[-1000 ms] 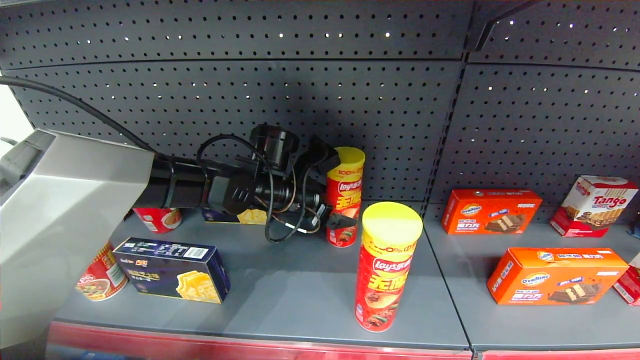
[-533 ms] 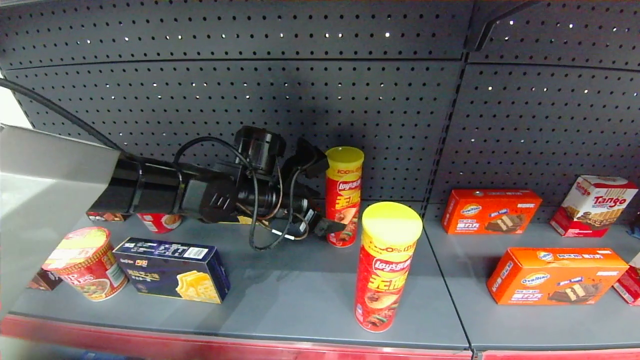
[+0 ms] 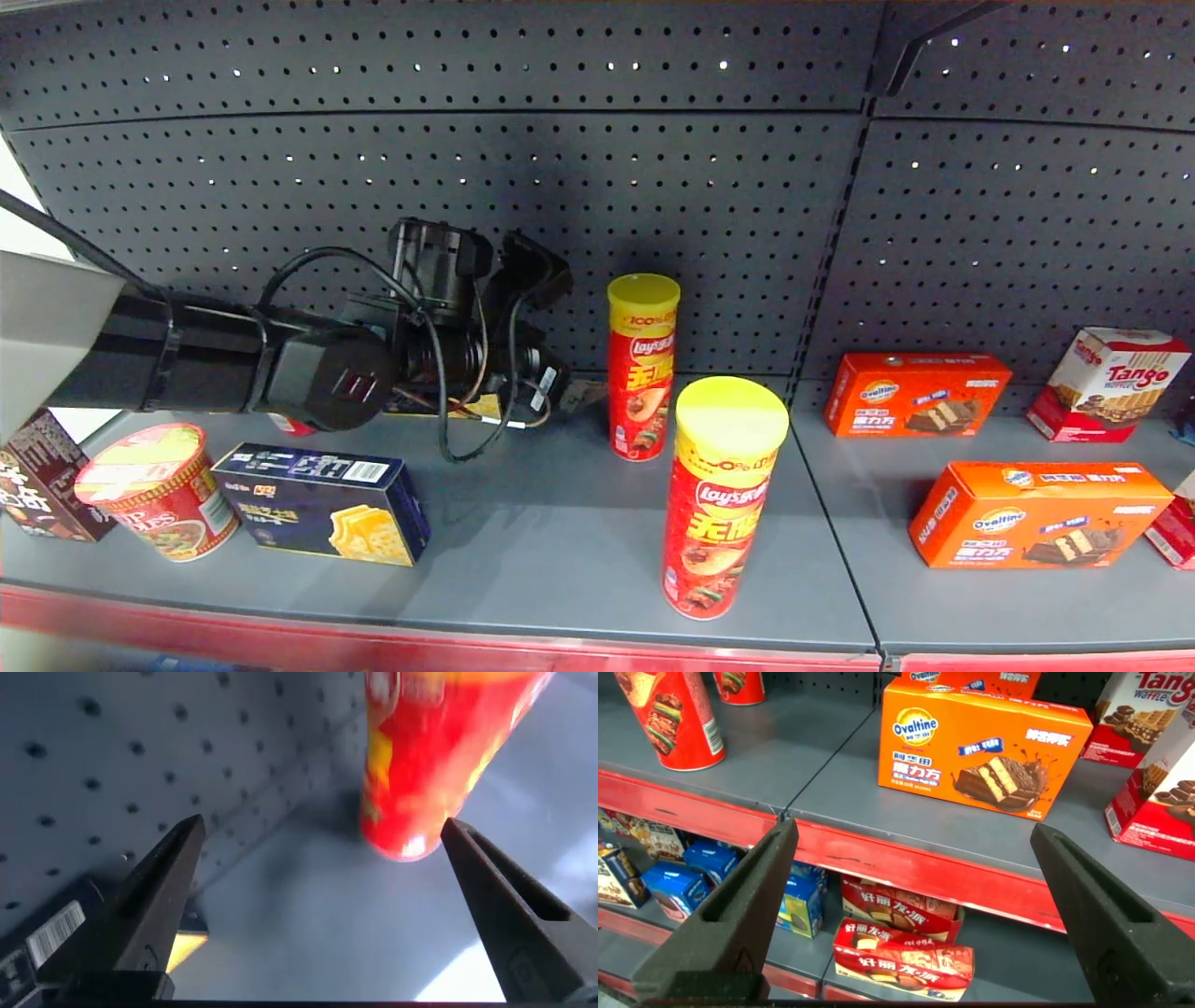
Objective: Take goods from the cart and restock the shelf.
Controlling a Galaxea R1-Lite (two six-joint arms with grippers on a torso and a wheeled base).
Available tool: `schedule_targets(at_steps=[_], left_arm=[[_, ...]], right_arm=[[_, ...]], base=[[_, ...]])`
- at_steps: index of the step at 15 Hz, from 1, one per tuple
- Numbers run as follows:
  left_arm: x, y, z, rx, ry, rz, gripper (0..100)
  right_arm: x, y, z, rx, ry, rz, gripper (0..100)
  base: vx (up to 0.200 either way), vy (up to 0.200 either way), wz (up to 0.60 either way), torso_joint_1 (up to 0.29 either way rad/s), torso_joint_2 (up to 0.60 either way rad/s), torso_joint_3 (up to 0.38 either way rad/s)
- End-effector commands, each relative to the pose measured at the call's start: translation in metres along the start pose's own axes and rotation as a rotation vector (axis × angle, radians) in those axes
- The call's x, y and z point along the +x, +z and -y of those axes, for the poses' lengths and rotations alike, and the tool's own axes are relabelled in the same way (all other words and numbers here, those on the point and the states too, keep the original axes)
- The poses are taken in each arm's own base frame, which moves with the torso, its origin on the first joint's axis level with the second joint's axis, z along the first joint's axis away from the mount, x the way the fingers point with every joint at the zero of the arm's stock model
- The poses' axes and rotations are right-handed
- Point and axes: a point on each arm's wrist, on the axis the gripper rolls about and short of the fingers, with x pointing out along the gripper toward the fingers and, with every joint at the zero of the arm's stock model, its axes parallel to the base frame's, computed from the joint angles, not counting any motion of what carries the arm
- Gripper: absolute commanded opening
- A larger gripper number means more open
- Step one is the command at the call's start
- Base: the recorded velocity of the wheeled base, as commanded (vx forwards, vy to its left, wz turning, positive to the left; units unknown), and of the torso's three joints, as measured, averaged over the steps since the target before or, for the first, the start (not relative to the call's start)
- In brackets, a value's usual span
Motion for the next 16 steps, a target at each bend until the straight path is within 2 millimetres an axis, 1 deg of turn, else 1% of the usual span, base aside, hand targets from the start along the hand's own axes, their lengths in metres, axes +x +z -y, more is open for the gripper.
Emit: schedule_targets(at_steps=[1,4,11,16], left_arm=[[0.002,0.001,0.006,-0.011,-0.009,0.006,100],[0.004,0.001,0.010,-0.020,-0.008,0.005,100],[0.019,-0.007,0.014,-0.019,0.024,-0.015,100],[0.025,-0.009,0.012,-0.021,0.072,-0.013,100]], right_arm=[[0.000,0.000,0.000,0.000,0.000,-0.001,100],[0.000,0.000,0.000,0.000,0.000,-0.001,100],[0.000,0.000,0.000,0.000,0.000,-0.001,100],[0.000,0.000,0.000,0.000,0.000,-0.001,100]], base=[[0.000,0.000,0.00,0.000,0.00,0.000],[0.000,0.000,0.00,0.000,0.00,0.000],[0.000,0.000,0.00,0.000,0.00,0.000],[0.000,0.000,0.00,0.000,0.00,0.000]])
